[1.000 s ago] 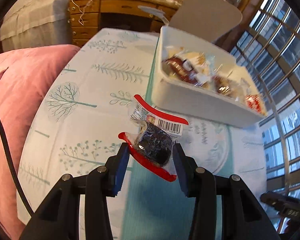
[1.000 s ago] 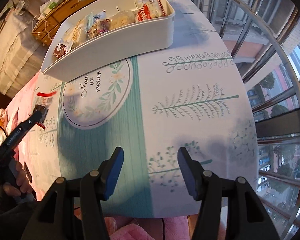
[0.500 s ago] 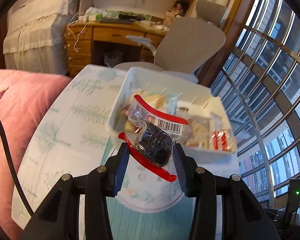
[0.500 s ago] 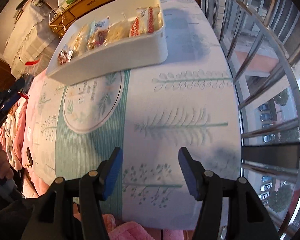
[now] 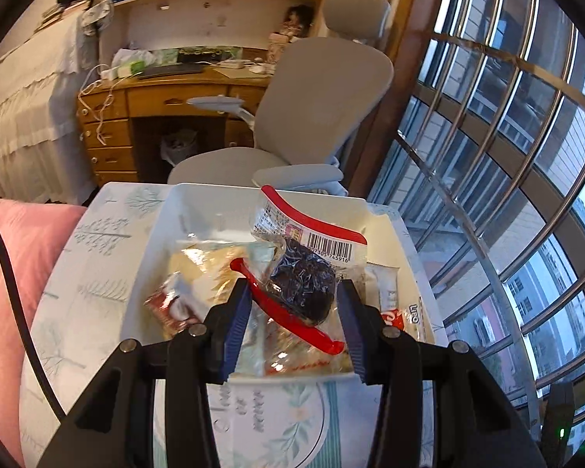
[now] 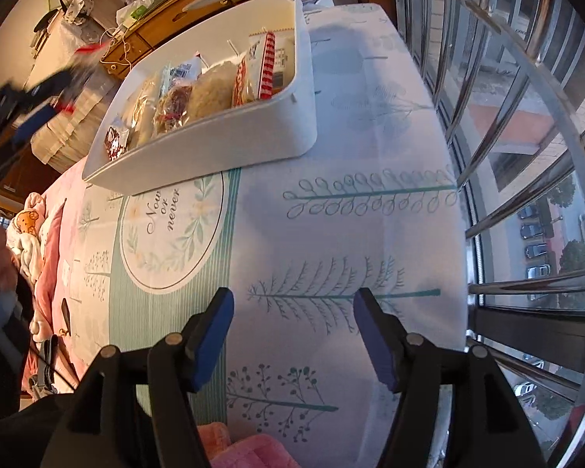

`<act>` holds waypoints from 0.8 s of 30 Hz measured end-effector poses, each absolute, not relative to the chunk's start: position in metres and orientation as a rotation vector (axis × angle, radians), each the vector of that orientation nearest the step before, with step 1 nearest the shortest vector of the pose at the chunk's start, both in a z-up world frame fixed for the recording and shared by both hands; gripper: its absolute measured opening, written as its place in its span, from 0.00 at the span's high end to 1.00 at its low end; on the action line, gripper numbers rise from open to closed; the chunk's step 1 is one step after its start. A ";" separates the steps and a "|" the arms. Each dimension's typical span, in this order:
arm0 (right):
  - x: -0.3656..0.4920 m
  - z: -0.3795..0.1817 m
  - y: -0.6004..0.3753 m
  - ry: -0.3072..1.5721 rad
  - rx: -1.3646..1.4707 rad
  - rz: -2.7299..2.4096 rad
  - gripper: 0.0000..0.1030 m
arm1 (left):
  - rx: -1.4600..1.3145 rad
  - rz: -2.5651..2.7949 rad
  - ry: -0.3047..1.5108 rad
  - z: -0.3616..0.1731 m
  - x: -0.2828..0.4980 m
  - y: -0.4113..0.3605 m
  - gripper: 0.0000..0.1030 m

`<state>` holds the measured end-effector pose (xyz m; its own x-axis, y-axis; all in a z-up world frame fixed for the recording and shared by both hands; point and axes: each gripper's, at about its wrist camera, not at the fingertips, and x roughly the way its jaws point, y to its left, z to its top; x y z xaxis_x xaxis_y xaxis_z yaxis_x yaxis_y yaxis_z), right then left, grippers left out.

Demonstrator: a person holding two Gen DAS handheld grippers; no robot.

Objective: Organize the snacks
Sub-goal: 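Lift the brownie packet into the basket and open the left tool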

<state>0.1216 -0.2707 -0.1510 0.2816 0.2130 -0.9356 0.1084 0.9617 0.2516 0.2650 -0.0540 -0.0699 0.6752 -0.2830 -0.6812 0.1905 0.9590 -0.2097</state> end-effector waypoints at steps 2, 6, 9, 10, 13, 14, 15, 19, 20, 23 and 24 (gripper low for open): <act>0.119 -0.154 -0.271 1.295 0.292 0.088 0.38 | -0.124 -0.273 0.799 -0.075 0.271 -0.063 0.57; 0.114 -0.151 -0.273 1.286 0.281 0.103 0.37 | -0.091 -0.293 0.846 -0.085 0.278 -0.078 0.55; 0.113 -0.148 -0.277 1.268 0.281 0.106 0.31 | -0.096 -0.279 0.884 -0.088 0.277 -0.080 0.41; 0.113 -0.147 -0.279 1.266 0.284 0.102 0.29 | -0.106 -0.269 0.897 -0.088 0.275 -0.079 0.39; 0.114 -0.142 -0.282 1.262 0.297 0.092 0.26 | -0.140 -0.261 0.935 -0.087 0.266 -0.070 0.29; 0.115 -0.140 -0.282 1.260 0.297 0.090 0.25 | -0.146 -0.256 0.952 -0.086 0.262 -0.066 0.25; 0.115 -0.137 -0.281 1.257 0.296 0.088 0.23 | -0.147 -0.249 0.971 -0.087 0.258 -0.063 0.23; 0.117 -0.127 -0.274 1.241 0.292 0.084 0.17 | -0.147 -0.208 1.046 -0.093 0.237 -0.044 0.22; 0.117 -0.124 -0.272 1.238 0.293 0.082 0.17 | -0.155 -0.195 1.071 -0.097 0.229 -0.038 0.22; 0.117 -0.121 -0.265 1.232 0.302 0.073 0.16 | -0.175 -0.165 1.128 -0.106 0.213 -0.020 0.22; 0.117 -0.120 -0.262 1.230 0.306 0.070 0.16 | -0.177 -0.153 1.149 -0.110 0.207 -0.013 0.22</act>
